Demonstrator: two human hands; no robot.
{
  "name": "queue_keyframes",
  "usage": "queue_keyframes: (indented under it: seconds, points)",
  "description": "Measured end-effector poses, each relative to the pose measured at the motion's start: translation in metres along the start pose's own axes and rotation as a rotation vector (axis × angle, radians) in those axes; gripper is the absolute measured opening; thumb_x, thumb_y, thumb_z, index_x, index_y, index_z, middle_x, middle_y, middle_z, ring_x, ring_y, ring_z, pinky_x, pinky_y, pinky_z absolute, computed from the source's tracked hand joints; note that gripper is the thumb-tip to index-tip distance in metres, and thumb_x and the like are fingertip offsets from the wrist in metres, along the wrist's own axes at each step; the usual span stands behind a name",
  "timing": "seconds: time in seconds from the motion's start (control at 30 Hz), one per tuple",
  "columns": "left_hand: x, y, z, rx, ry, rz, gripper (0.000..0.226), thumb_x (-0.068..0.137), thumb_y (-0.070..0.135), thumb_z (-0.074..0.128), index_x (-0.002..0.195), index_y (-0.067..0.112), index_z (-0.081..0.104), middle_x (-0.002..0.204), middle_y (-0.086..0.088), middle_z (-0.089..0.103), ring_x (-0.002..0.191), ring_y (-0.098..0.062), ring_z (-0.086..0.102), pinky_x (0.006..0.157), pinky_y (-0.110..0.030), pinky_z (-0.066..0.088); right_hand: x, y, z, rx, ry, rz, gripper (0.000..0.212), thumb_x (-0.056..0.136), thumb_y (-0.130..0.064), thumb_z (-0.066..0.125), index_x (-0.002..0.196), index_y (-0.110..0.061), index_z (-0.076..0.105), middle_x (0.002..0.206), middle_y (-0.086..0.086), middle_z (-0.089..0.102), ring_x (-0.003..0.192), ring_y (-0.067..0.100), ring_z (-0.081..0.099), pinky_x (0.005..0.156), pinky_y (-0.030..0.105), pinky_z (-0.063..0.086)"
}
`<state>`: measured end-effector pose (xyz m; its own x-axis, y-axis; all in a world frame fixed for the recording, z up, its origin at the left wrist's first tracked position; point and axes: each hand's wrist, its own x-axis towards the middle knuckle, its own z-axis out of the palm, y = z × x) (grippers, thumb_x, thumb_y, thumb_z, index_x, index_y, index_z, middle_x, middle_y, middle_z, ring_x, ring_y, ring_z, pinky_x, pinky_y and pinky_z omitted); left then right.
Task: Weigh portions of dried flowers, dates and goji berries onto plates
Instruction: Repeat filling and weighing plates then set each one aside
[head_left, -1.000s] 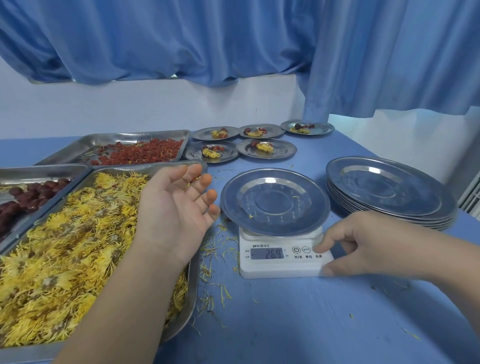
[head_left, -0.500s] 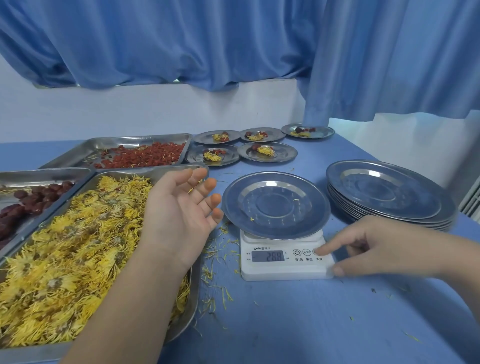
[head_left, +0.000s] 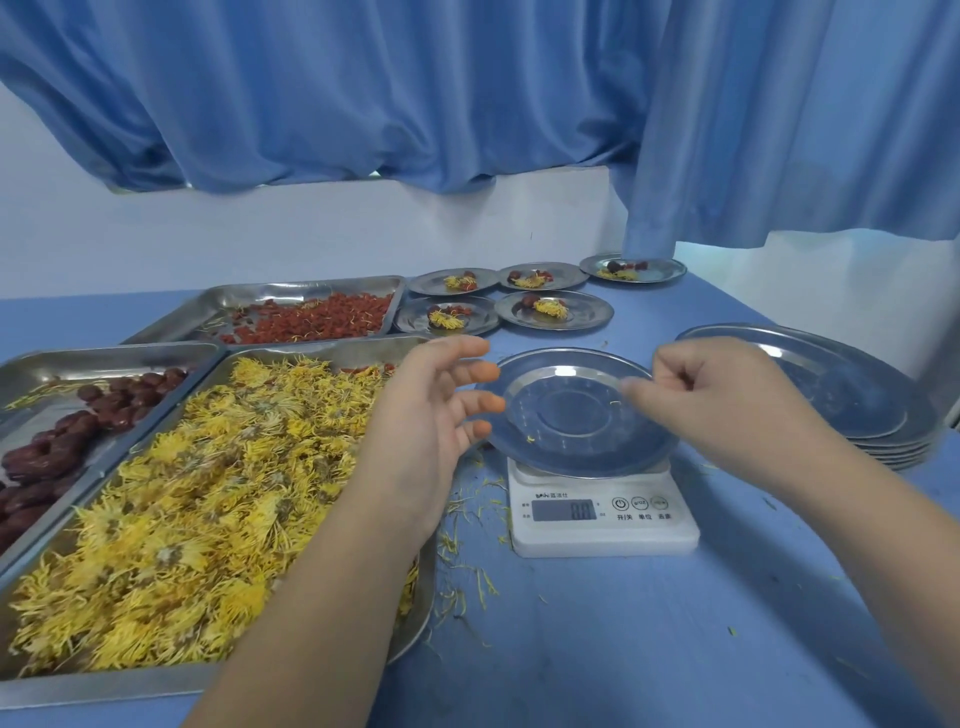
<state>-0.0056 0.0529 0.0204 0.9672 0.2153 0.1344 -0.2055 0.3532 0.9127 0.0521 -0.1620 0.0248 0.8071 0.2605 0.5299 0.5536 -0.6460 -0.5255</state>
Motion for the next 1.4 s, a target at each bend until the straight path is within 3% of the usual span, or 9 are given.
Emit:
queue_keyframes:
  seconds: [0.2,0.37,0.6,0.67,0.8,1.0,1.23,1.33,1.4]
  points:
    - [-0.002,0.004,0.001,0.032,-0.050,0.060,0.030,0.076,0.034,0.054,0.095,0.014,0.065,0.081,-0.004,0.062,0.061,-0.016,0.059,0.058,-0.028,0.045,-0.010,0.005,0.022,-0.159,0.134,-0.007,0.047,0.079,-0.022,0.064,0.049,-0.016,0.030,0.040,-0.001,0.030,0.044,0.014,0.032,0.048,0.027,0.032]
    - [-0.002,0.027,-0.029,0.159,0.125,0.168,0.022,0.085,0.029,0.058,0.102,0.016,0.064,0.077,0.004,0.069,0.069,-0.016,0.064,0.062,-0.031,0.053,-0.023,0.006,0.023,-0.211,0.126,-0.036,0.050,0.080,-0.021,0.066,0.047,-0.019,0.028,0.038,-0.003,0.029,0.042,0.019,0.034,0.048,0.030,0.039]
    - [0.001,0.081,-0.125,1.102,0.412,0.257,0.010,0.094,0.034,0.052,0.094,0.038,0.061,0.093,0.011,0.067,0.076,-0.011,0.064,0.063,-0.026,0.048,-0.026,-0.003,0.033,-0.168,0.111,-0.109,0.055,0.080,-0.025,0.065,0.046,-0.024,0.022,0.037,-0.003,0.024,0.041,0.020,0.032,0.047,0.031,0.036]
    - [0.008,0.090,-0.143,1.417,0.324,0.125,0.012,0.094,0.034,0.054,0.103,0.035,0.062,0.108,0.008,0.066,0.082,-0.012,0.063,0.063,-0.022,0.044,-0.028,-0.004,0.036,-0.175,0.093,-0.133,0.055,0.080,-0.027,0.065,0.046,-0.023,0.022,0.037,-0.002,0.024,0.041,0.021,0.032,0.046,0.031,0.035]
    - [0.023,0.088,-0.150,1.781,0.003,-0.215,0.037,0.093,0.029,0.061,0.130,0.024,0.057,0.127,0.000,0.062,0.103,-0.015,0.059,0.090,-0.027,0.045,-0.030,-0.003,0.037,-0.208,0.061,-0.174,0.055,0.081,-0.026,0.066,0.047,-0.022,0.022,0.038,-0.003,0.024,0.041,0.023,0.034,0.045,0.032,0.039]
    - [0.036,0.080,-0.152,1.812,-0.064,-0.274,0.042,0.088,0.018,0.068,0.129,0.021,0.060,0.125,0.000,0.061,0.101,-0.014,0.059,0.084,-0.024,0.044,-0.031,0.000,0.038,-0.223,0.040,-0.181,0.053,0.083,-0.029,0.063,0.047,-0.019,0.025,0.038,-0.002,0.027,0.041,0.023,0.037,0.045,0.033,0.039]
    - [0.039,0.087,-0.166,1.680,-0.096,-0.203,0.030,0.086,0.056,0.062,0.099,0.030,0.071,0.099,0.013,0.068,0.090,-0.006,0.062,0.083,-0.027,0.047,-0.031,0.001,0.039,-0.201,0.032,-0.174,0.052,0.082,-0.031,0.062,0.046,-0.021,0.026,0.037,-0.003,0.028,0.040,0.021,0.037,0.046,0.033,0.040]
    - [0.043,0.090,-0.167,1.591,0.012,-0.104,0.041,0.095,0.058,0.042,0.097,0.031,0.073,0.103,0.012,0.065,0.094,-0.011,0.061,0.092,-0.035,0.046,-0.031,0.001,0.039,-0.184,0.035,-0.180,0.053,0.082,-0.031,0.062,0.045,-0.022,0.025,0.037,-0.004,0.027,0.040,0.021,0.035,0.045,0.033,0.040]
    - [0.048,0.086,-0.170,1.616,0.135,-0.009,0.026,0.098,0.043,0.048,0.099,0.027,0.069,0.102,0.008,0.067,0.089,-0.017,0.065,0.080,-0.033,0.049,-0.030,0.001,0.039,-0.190,0.031,-0.186,0.054,0.082,-0.029,0.064,0.045,-0.022,0.026,0.038,-0.004,0.027,0.041,0.022,0.037,0.045,0.034,0.040]
